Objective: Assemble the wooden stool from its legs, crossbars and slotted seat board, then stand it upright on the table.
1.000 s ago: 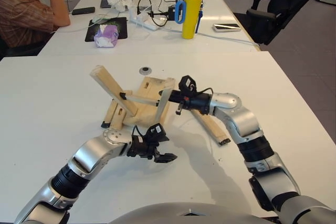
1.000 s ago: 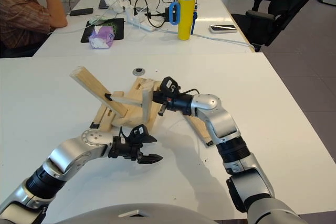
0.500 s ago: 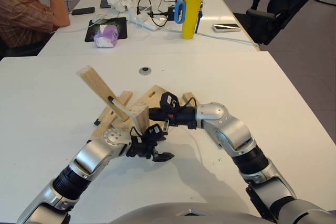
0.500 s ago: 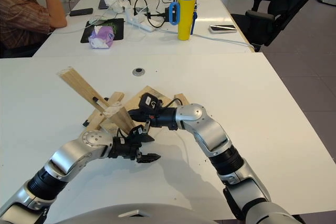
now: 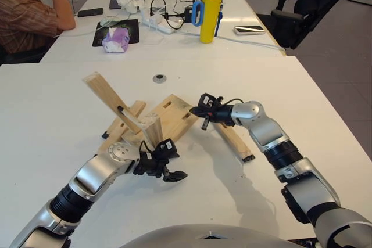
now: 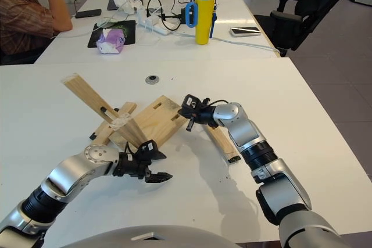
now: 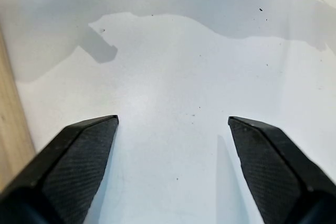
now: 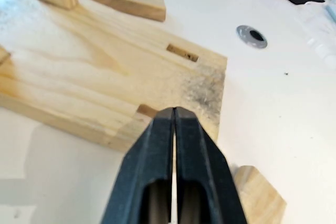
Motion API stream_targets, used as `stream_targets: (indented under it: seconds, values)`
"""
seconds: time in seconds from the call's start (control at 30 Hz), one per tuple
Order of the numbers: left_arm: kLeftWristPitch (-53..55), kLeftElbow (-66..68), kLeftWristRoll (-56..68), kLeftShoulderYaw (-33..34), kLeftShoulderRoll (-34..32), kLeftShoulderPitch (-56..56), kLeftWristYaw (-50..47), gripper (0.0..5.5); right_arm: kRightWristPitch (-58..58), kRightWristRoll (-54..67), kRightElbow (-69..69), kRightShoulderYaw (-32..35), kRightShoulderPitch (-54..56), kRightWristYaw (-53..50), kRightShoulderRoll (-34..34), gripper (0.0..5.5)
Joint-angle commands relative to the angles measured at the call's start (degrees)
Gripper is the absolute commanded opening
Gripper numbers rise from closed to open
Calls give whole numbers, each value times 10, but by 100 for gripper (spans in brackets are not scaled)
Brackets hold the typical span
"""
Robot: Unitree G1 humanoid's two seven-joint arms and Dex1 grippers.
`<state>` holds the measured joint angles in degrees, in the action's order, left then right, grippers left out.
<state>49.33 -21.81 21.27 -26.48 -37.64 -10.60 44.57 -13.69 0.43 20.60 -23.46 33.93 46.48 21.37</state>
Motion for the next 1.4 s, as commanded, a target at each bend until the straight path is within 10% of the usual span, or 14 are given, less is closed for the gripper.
stream_targets:
  seconds: [0.03, 0.27, 0.57, 1.4]
  values:
    - [21, -22, -4, 19, -42, 23, 6, 392, 61, -28, 77, -4, 34, -2, -20, 0]
    - [36, -49, -1, 33, -58, 35, 8, 392, 57, -134, 117, -79, 42, 47, 7, 0]
    - [23, -20, -11, 72, -85, 51, 10, 392, -107, -97, -186, -134, -87, 236, 128, 0]
    - [-170, 310, -163, 100, 53, -123, -57, 392, -100, -37, -181, -72, -97, 13, -47, 0]
